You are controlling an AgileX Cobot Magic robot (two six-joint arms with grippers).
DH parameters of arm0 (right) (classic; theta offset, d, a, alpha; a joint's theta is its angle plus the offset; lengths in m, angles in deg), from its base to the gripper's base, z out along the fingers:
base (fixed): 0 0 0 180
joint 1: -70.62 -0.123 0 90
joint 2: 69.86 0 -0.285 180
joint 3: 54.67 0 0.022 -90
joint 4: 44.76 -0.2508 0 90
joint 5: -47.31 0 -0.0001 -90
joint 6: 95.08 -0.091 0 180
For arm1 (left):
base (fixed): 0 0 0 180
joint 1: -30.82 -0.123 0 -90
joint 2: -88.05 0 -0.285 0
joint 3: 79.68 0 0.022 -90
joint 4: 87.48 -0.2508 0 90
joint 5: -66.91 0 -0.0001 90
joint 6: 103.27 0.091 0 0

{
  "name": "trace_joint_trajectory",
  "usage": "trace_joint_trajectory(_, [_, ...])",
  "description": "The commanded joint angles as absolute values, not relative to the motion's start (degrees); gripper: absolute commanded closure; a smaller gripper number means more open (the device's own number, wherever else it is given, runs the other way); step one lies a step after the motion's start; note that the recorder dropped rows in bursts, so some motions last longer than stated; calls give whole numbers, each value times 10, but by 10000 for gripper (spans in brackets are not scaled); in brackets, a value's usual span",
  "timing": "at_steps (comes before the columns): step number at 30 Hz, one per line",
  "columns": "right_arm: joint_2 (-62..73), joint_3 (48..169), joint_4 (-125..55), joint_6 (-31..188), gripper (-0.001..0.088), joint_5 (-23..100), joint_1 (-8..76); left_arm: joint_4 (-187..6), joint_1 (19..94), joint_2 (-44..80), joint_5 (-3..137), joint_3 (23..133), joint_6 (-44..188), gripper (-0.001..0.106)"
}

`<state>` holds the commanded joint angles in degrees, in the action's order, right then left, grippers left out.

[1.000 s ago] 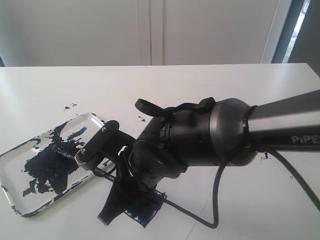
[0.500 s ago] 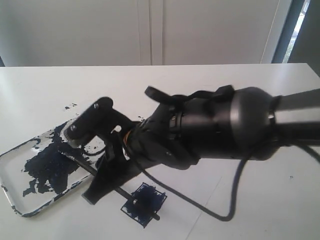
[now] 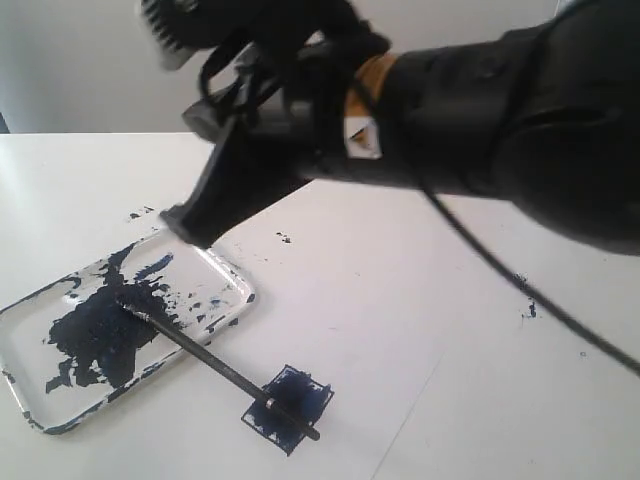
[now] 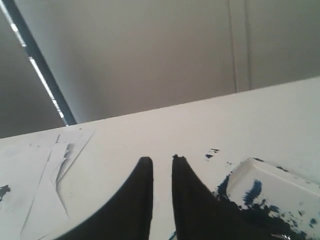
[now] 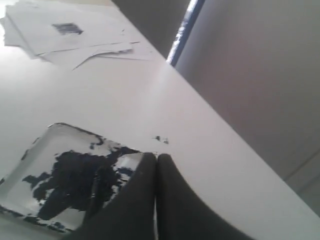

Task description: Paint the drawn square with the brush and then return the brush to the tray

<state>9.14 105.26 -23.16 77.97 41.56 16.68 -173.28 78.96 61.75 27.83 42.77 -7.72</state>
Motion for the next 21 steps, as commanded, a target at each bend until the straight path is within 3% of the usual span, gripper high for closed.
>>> trace_joint_trajectory(7, [20,979,-236,770,868,473,263,-1768,790,658,306,405,-70,847])
trace_joint_trajectory(13, [-13,915,-232,774,868,496,330,-1783,790,661,367,398,-42,912])
trace_joint_trajectory(21, [-56,896,-231,774,868,500,339,-1776,790,661,359,398,-42,910])
